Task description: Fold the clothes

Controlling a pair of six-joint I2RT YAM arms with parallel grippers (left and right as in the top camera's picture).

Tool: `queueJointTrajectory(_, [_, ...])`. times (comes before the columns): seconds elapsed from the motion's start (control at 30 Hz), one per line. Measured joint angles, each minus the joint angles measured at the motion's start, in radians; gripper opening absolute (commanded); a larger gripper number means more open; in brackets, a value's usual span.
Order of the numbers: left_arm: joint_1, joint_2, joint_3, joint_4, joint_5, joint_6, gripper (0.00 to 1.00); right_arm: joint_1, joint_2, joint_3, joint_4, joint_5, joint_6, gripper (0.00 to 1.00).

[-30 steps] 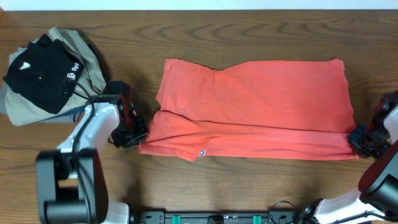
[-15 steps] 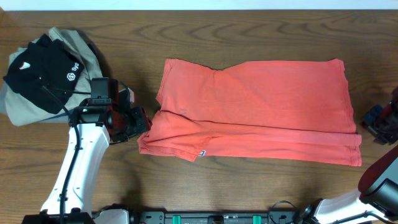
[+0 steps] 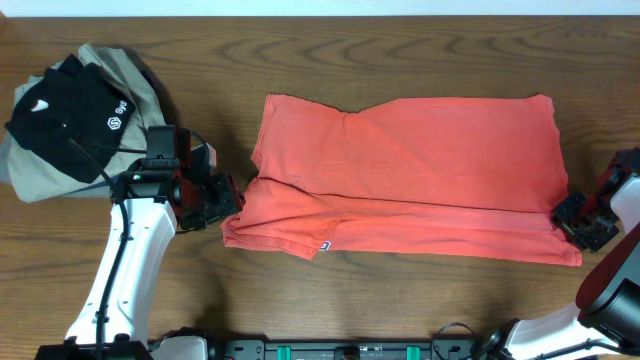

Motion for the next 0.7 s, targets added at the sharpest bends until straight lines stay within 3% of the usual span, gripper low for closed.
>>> queueJointTrajectory(0.07, [0.000,0.000,0.000,-0.001,0.000,0.000,0.51,0.000,0.000,0.000,0.007,0.000,-0.004,0.12])
queueJointTrajectory(0.17, [0.000,0.000,0.000,-0.003,0.003,0.000,0.51,0.000,0.000,0.000,0.016,-0.001,0.005,0.06])
queueJointTrajectory(0.3, [0.000,0.000,0.000,-0.006,0.003,0.000,0.51,0.000,0.000,0.000,0.018,-0.001,0.010,0.18])
queueJointTrajectory(0.4, [0.000,0.000,0.000,-0.006,0.003,0.000,0.51,0.000,0.000,0.000,0.021,-0.004,0.012,0.33])
queueJointTrajectory(0.7, [0.000,0.000,0.000,-0.007,0.003,0.000,0.51,0.000,0.000,0.005,0.015,-0.003,0.008,0.32])
